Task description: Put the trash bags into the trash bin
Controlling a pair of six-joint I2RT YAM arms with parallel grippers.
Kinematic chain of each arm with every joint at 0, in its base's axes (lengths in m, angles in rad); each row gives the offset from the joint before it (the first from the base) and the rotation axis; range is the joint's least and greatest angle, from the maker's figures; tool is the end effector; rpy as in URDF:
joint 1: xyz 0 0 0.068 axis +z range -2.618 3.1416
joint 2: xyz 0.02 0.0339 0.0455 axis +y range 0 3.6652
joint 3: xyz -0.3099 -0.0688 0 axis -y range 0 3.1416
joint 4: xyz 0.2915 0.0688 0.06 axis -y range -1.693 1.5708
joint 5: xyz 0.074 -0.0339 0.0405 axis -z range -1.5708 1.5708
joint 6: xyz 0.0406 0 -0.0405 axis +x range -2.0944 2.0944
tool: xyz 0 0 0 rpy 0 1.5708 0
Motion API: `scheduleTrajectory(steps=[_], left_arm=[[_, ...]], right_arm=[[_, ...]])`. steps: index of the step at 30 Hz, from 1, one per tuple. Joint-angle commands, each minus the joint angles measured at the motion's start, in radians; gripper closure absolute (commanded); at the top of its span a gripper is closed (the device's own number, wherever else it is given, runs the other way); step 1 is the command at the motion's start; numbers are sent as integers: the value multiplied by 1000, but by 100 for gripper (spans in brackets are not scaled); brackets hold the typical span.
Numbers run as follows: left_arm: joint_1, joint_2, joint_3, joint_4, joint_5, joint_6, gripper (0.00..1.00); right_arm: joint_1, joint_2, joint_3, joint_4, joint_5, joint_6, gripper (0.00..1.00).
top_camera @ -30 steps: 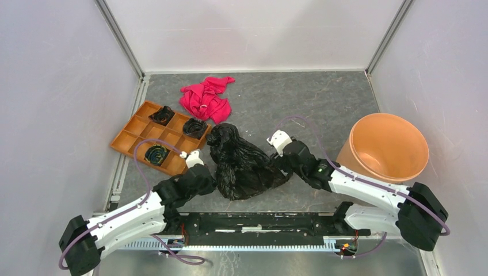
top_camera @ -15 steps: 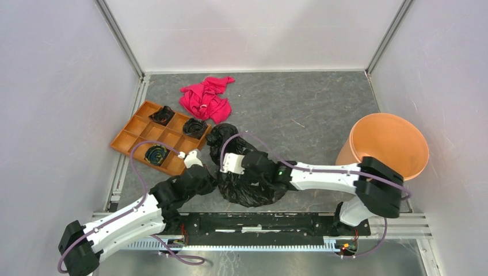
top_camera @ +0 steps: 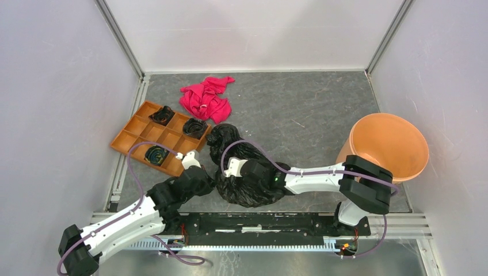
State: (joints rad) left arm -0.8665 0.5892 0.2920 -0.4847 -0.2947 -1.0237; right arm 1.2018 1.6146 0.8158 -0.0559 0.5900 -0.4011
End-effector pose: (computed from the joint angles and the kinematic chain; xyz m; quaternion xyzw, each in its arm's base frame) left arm 0.0988 -0.0981 0.1782 -0.1280 0.9060 -0.2287 0.3325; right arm 0.1475 0.3189 0.1748 -0.5729 0.6966 -0.1201 0.4149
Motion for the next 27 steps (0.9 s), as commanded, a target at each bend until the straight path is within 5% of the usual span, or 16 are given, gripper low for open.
scheduleTrajectory(steps=[1,3,5,12,15,18,27], left_arm=[[-3,10,32,0,-32,-24,98],[-2,20,53,-1,-27,-14,98],[-3,33,78,0,-17,0,94],[-2,60,99,120,101,21,20],[-2,65,78,218,182,15,6],[-2,66,16,341,252,-12,1],[-1,206,-65,421,270,-103,16]], right_arm=[[3,-36,-41,130,66,15,85],[-3,-46,-27,133,72,53,100],[-37,-83,-18,124,61,114,100],[-237,-315,-80,96,-218,388,100],[-258,-359,-102,95,-271,430,100],[-263,-376,-116,96,-288,451,100],[-283,-412,-152,114,-338,500,100]])
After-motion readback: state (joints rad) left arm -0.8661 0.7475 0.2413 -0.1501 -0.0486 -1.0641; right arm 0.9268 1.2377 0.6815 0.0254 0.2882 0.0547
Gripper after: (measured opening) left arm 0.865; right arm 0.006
